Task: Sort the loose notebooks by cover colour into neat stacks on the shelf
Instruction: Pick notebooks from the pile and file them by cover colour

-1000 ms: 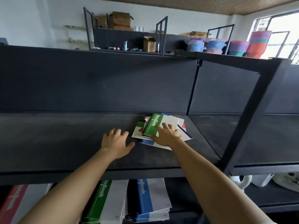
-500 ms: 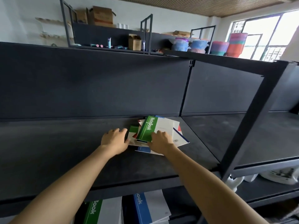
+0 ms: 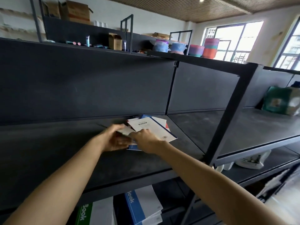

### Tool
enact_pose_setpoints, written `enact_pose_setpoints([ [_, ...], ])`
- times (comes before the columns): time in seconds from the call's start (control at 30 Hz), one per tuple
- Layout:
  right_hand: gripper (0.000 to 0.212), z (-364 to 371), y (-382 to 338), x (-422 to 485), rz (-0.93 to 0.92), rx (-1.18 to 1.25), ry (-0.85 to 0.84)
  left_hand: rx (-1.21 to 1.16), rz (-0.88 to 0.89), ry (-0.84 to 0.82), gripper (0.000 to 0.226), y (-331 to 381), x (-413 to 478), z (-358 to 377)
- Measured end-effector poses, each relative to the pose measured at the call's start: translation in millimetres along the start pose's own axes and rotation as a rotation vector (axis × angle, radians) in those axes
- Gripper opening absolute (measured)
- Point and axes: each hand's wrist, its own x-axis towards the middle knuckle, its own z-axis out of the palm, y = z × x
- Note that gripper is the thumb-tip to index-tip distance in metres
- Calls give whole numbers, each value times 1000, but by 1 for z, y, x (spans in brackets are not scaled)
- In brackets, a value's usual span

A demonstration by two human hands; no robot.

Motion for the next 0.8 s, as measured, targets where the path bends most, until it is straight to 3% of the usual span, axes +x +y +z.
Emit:
enact_pose_setpoints([
  [0.03, 30, 2, -2, -5, -57, 58, -11, 7, 0, 14, 21, -2, -1, -2],
  [0.1, 31, 7, 5, -9, -75, 209, -28, 54, 2, 112, 19, -9, -6, -7],
  [0.23, 41, 20, 39, 10, 191, 163, 29, 40, 35, 191, 20, -18, -19, -24],
  [0.33, 56, 35, 52, 24, 425, 218, -80, 66, 50, 245, 21, -19, -32, -45],
  [0.4, 62, 46, 51, 31, 469, 175, -125, 64, 61, 257, 20, -19, -39, -58],
  [0.63, 33, 27, 38, 38, 327, 18, -107, -33, 121, 324, 19, -20, -52, -67],
  [0.8, 29, 24, 26, 34, 304, 16, -18, -155, 155, 325, 31, -22, -59, -59],
])
